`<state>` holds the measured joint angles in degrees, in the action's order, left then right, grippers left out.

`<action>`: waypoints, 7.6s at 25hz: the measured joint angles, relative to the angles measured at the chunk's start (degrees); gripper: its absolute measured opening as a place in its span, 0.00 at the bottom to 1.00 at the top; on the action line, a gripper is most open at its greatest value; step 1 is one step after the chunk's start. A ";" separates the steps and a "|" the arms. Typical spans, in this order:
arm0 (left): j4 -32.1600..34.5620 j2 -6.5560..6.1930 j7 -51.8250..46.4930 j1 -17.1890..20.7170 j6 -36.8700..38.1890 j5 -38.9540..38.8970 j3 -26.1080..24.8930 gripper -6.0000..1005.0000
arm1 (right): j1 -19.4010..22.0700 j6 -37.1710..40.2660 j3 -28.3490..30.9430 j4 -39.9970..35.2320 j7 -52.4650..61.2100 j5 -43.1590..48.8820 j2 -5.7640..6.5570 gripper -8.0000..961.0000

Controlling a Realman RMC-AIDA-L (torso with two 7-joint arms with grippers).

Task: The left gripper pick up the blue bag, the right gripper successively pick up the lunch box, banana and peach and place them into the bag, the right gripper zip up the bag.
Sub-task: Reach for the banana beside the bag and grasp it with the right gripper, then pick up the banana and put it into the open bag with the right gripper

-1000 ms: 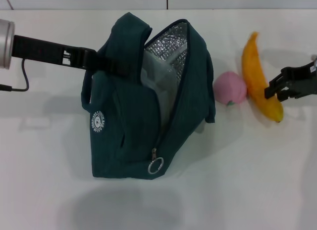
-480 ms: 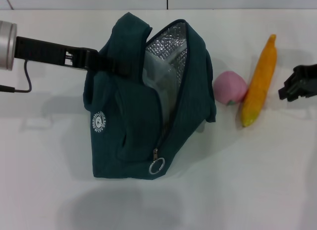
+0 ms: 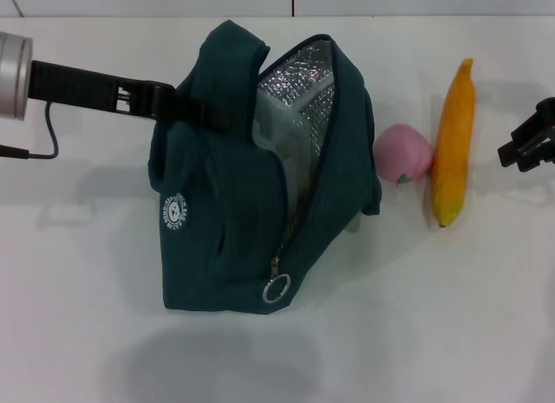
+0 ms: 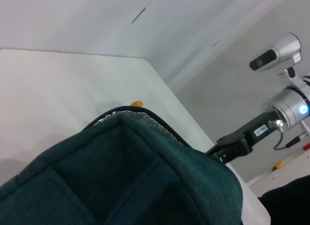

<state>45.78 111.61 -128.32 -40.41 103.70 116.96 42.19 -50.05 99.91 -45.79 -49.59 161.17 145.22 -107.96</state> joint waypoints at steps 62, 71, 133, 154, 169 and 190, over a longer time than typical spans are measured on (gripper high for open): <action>0.26 4.99 4.78 2.72 -3.01 -2.08 0.19 0.05 | -8.76 3.58 -23.45 -13.94 -84.05 12.87 -6.87 0.90; -0.07 5.22 6.20 2.15 -4.86 -1.90 0.42 0.05 | -3.32 -3.00 -31.06 -14.45 -94.80 9.96 -7.85 0.90; 0.38 5.87 7.11 2.15 -8.35 -4.19 0.18 0.05 | -0.74 -18.35 -38.66 -6.77 -106.06 6.11 -7.82 0.49; 0.31 5.68 6.74 2.44 -8.28 -4.40 0.08 0.05 | 0.75 -10.90 -38.54 -16.05 -97.58 6.00 -7.90 0.48; 0.43 4.43 6.59 3.61 -8.25 -8.79 -0.90 0.05 | -0.45 -5.31 -33.92 -24.29 -84.66 2.37 -7.88 0.47; -0.06 3.48 6.40 6.56 -7.83 -7.12 -1.00 0.05 | -5.46 3.57 -21.03 -30.67 -67.12 -4.14 -7.51 0.47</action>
<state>45.72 115.09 -121.92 -33.85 95.87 109.84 41.19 -55.51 103.48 -66.82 -80.26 94.05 141.09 -115.48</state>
